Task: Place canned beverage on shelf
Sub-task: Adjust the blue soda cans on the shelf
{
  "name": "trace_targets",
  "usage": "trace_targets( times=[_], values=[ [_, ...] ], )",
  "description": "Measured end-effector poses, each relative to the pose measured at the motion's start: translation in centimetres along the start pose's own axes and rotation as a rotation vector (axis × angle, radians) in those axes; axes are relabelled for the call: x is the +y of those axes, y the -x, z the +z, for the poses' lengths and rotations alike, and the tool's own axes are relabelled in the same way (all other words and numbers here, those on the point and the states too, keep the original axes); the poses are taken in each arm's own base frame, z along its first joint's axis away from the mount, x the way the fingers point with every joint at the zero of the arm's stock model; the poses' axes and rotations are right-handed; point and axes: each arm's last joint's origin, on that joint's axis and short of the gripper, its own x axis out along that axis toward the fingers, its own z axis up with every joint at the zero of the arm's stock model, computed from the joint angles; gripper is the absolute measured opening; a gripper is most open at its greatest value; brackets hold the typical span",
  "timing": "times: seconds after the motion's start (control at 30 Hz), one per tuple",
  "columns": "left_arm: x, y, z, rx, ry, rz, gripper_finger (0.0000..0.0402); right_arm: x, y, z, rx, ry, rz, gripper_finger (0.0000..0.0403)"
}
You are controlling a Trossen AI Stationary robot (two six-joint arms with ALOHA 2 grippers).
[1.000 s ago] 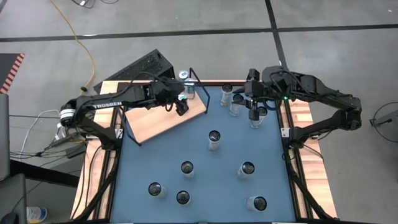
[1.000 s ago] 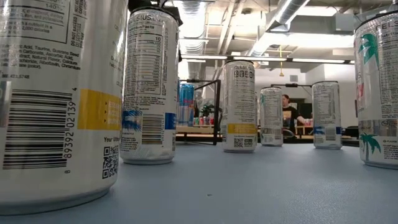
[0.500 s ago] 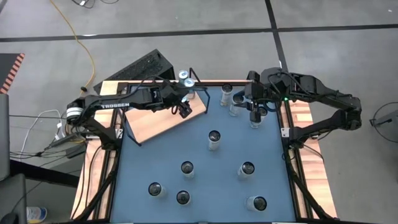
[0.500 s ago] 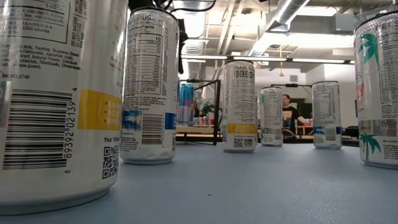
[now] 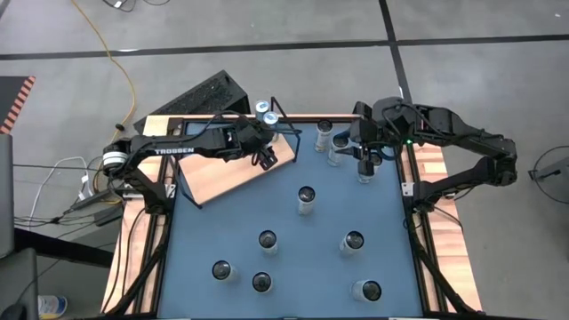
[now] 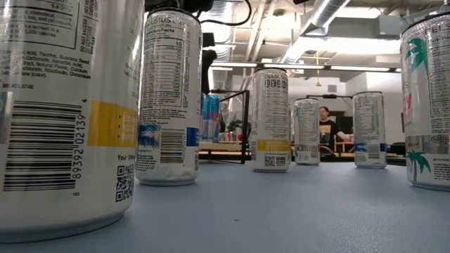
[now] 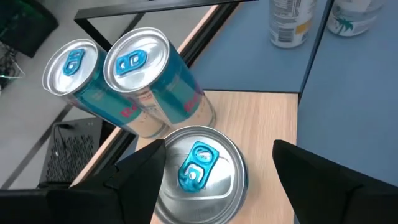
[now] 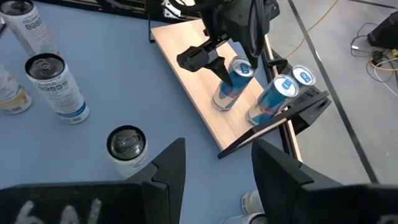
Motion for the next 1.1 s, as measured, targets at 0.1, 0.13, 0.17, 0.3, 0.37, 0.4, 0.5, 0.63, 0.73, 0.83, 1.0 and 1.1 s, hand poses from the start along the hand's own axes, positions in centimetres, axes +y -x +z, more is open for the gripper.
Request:
trace_targets(
  times=[0.1,0.13,0.17,0.3,0.37,0.4,0.5,0.63,0.73,0.83,1.0,1.1],
  values=[
    [0.1,0.2,-0.1,0.013,0.001,-0.011,0.0278,0.1,0.0,0.0,0.002,0.0,0.004,0.0168],
    [0.1,0.2,-0.2,0.024,-0.005,-0.017,0.0273,0.2,0.0,0.0,0.004,0.001,0.007,0.0168],
    [0.1,0.2,-0.3,0.035,-0.009,-0.024,0.0268,0.2,0.0,0.0,0.006,0.002,0.008,0.0168],
    [0.0,0.2,-0.6,0.064,-0.026,-0.032,0.0232,0.2,0.0,0.0,0.007,-0.011,0.008,0.0168],
    [-0.1,0.3,-0.7,0.068,-0.037,-0.046,0.0209,0.2,0.0,-0.1,0.008,-0.014,0.008,0.0168],
    [-0.1,0.3,-0.7,0.069,-0.045,-0.053,0.0199,0.2,0.0,-0.1,0.01,-0.014,0.009,0.0168],
    [-0.4,0.4,-0.7,0.062,-0.057,-0.061,0.0174,0.2,0.0,-0.1,0.012,-0.017,0.009,0.0168],
    [-0.7,0.8,-0.6,0.047,-0.144,-0.086,0.0165,0.2,0.0,-0.1,0.014,-0.016,0.01,0.0168],
    [-0.7,1.1,-0.5,0.032,-0.19,-0.095,0.0166,0.2,0.0,-0.1,0.015,-0.016,0.01,0.0168],
    [-0.4,1.6,-0.2,0.002,-0.184,-0.098,0.0167,0.2,0.0,-0.2,0.025,-0.016,0.012,0.0168],
    [0.0,2.7,0.4,-0.056,-0.198,-0.109,0.0167,0.2,0.0,-0.4,0.042,-0.016,0.017,0.0168],
    [0.3,3.1,0.4,-0.064,-0.235,-0.113,0.0167,0.2,0.0,-0.4,0.042,-0.015,0.017,0.0168]
  ],
)
